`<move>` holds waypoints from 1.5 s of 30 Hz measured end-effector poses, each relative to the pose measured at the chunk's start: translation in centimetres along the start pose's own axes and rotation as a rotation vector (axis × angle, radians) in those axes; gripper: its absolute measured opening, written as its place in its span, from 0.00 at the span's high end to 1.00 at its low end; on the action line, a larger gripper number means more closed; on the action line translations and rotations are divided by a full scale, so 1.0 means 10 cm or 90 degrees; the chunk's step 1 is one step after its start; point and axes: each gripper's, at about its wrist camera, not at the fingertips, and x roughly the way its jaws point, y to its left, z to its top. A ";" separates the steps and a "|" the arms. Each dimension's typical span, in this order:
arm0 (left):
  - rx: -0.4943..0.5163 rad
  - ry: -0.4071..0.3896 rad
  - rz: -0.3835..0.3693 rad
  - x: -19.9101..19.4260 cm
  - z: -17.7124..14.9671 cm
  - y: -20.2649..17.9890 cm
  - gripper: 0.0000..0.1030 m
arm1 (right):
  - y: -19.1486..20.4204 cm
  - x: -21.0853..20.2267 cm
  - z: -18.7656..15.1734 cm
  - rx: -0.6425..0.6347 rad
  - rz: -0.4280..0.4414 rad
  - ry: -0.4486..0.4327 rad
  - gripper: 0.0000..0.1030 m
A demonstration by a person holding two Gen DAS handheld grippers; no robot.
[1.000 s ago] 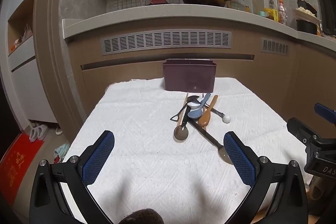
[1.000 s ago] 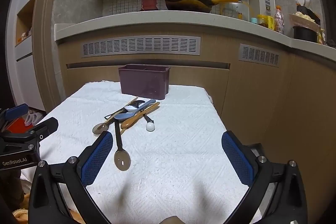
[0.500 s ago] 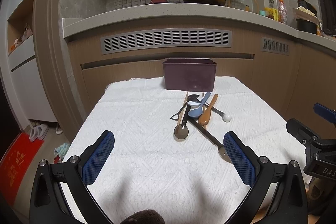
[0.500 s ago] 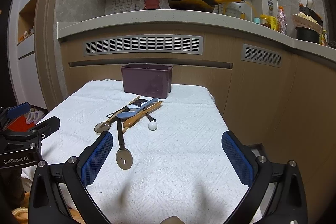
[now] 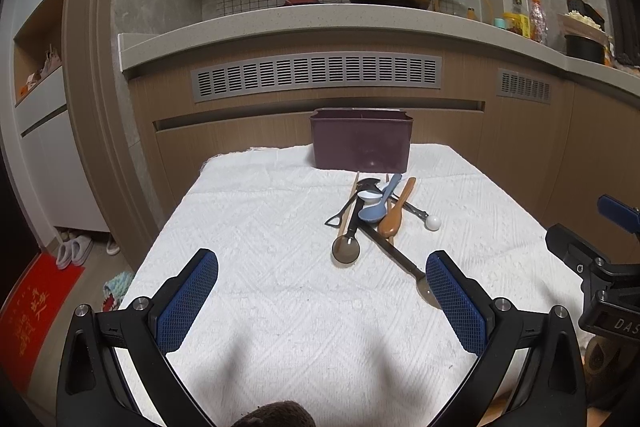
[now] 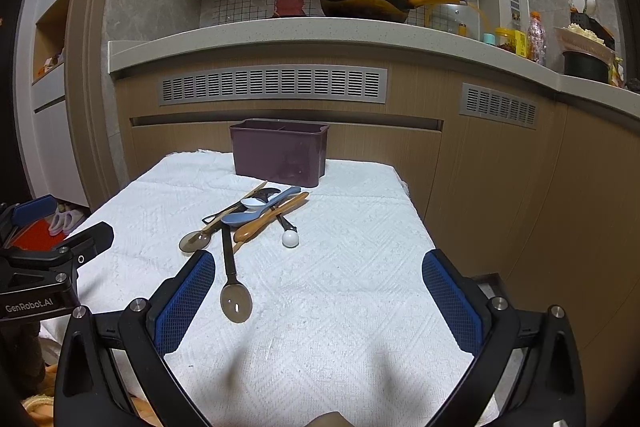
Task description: Organize utensils
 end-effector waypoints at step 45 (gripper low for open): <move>0.003 0.015 -0.003 0.23 0.32 0.07 0.00 | -0.05 0.17 0.20 -0.012 -0.019 -0.008 0.00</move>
